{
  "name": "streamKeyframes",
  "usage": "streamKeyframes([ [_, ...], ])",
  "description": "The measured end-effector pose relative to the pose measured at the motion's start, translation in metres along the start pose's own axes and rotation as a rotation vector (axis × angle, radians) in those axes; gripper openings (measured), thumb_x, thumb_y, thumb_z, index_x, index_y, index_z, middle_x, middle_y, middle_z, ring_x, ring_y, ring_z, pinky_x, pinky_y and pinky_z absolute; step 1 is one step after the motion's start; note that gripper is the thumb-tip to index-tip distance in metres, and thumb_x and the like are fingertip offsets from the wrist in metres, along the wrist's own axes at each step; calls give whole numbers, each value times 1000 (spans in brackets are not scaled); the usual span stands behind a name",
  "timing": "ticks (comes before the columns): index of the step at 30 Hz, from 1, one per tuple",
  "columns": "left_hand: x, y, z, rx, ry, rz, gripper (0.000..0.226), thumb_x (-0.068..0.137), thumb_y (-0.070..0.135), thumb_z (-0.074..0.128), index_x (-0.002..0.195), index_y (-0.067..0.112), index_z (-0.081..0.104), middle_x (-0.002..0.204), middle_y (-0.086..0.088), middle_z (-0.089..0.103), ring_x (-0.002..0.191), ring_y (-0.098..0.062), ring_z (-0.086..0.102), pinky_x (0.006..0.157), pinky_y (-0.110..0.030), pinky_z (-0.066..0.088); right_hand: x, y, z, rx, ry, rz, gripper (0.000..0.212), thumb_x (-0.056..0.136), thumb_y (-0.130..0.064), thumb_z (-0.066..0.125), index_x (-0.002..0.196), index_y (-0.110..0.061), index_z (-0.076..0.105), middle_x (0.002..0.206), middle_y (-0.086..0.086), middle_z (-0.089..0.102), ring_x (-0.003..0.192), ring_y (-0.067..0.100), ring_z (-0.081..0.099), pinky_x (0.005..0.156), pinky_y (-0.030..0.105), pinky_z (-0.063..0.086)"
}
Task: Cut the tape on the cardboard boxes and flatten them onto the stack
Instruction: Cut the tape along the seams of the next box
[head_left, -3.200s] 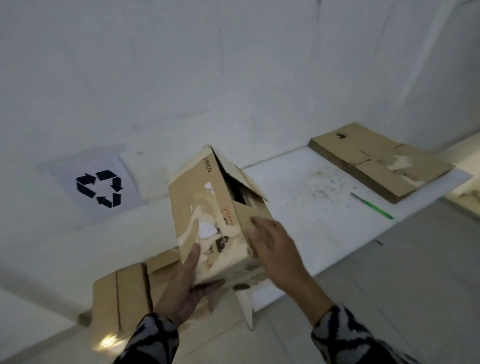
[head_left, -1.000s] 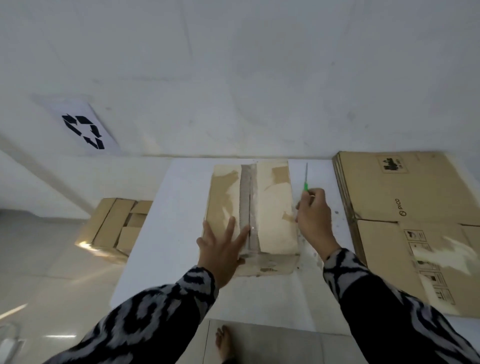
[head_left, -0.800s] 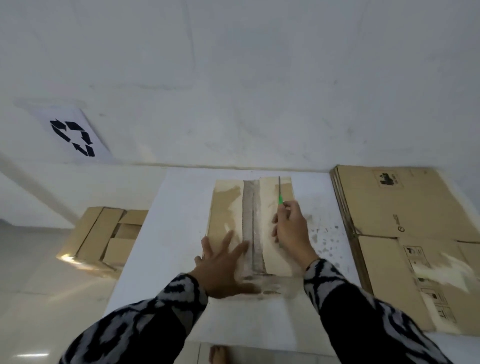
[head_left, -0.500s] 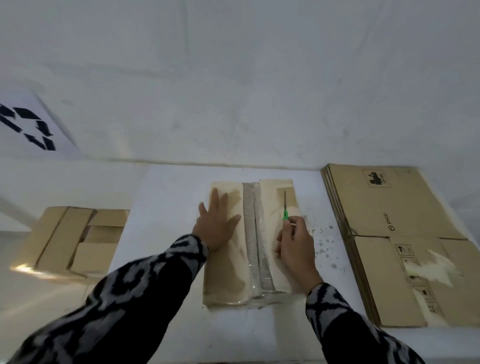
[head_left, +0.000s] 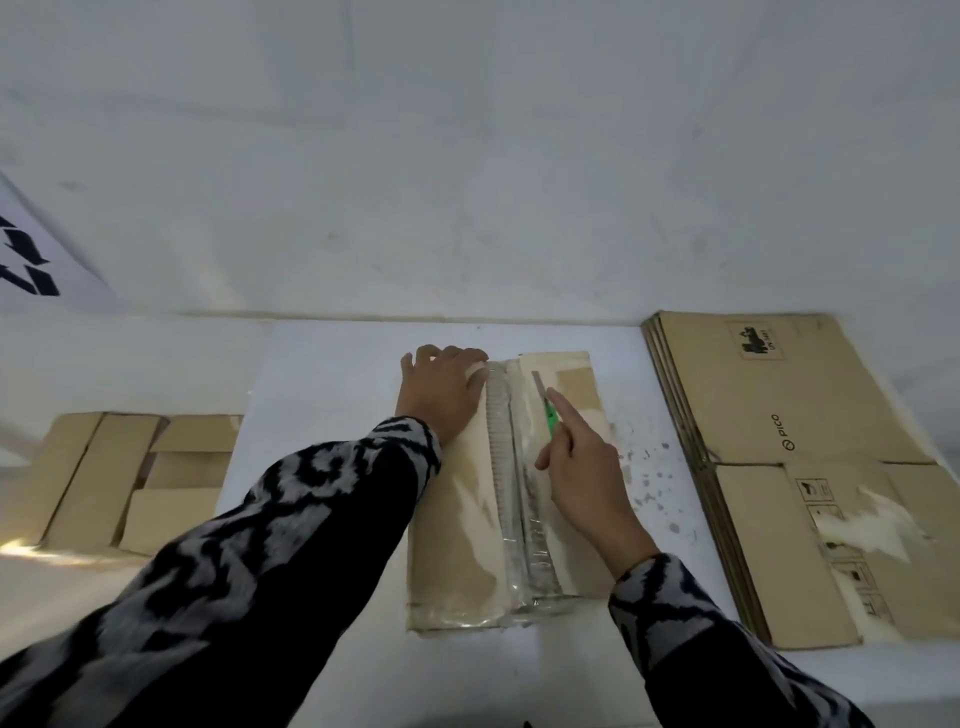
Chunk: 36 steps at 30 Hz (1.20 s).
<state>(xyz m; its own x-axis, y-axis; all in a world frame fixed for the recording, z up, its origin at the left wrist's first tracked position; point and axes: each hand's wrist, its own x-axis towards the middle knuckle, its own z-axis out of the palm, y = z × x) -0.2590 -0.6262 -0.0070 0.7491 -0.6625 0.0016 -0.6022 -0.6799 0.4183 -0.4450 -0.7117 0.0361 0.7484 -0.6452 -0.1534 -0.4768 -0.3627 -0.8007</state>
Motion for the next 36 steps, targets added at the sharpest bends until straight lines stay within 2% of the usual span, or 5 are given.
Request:
streamKeyframes([
  [3, 0, 1, 1, 3, -1, 26, 34, 103, 42, 35, 130, 39, 54, 131, 9, 59, 123, -25, 47, 110, -49, 26, 18, -9, 10, -115, -26, 29, 47, 105, -26, 31, 150, -42, 33, 71, 9, 66, 63, 26, 62, 61, 40, 53],
  [8, -1, 1, 2, -34, 34, -12, 34, 103, 42, 34, 128, 38, 57, 127, 10, 60, 117, -23, 49, 100, -42, 33, 32, -17, 21, -222, -27, 24, 48, 105, -25, 28, 149, -42, 35, 65, 0, 58, 53, 16, 50, 50, 29, 41],
  [16, 1, -2, 5, -8, 28, 4, 36, 104, 47, 31, 131, 44, 54, 121, 9, 60, 115, -22, 50, 99, -43, 35, 33, -21, 37, -296, -32, 57, 48, 105, -29, 27, 150, -43, 30, 69, -3, 58, 60, 17, 55, 57, 32, 46],
  [21, 1, -1, 5, -9, 33, -9, 35, 104, 46, 31, 130, 43, 55, 120, 8, 61, 115, -23, 50, 100, -44, 35, 32, -24, 41, -378, -44, 57, 50, 105, -28, 24, 153, -42, 23, 68, -5, 54, 60, 13, 52, 51, 28, 36],
  [36, 1, -2, 7, -6, 38, -12, 35, 103, 47, 32, 129, 43, 56, 120, 7, 61, 114, -24, 50, 99, -45, 35, 27, -37, 45, -412, -74, 96, 53, 104, -28, 24, 155, -37, 18, 86, 2, 62, 79, 24, 60, 72, 38, 51],
])
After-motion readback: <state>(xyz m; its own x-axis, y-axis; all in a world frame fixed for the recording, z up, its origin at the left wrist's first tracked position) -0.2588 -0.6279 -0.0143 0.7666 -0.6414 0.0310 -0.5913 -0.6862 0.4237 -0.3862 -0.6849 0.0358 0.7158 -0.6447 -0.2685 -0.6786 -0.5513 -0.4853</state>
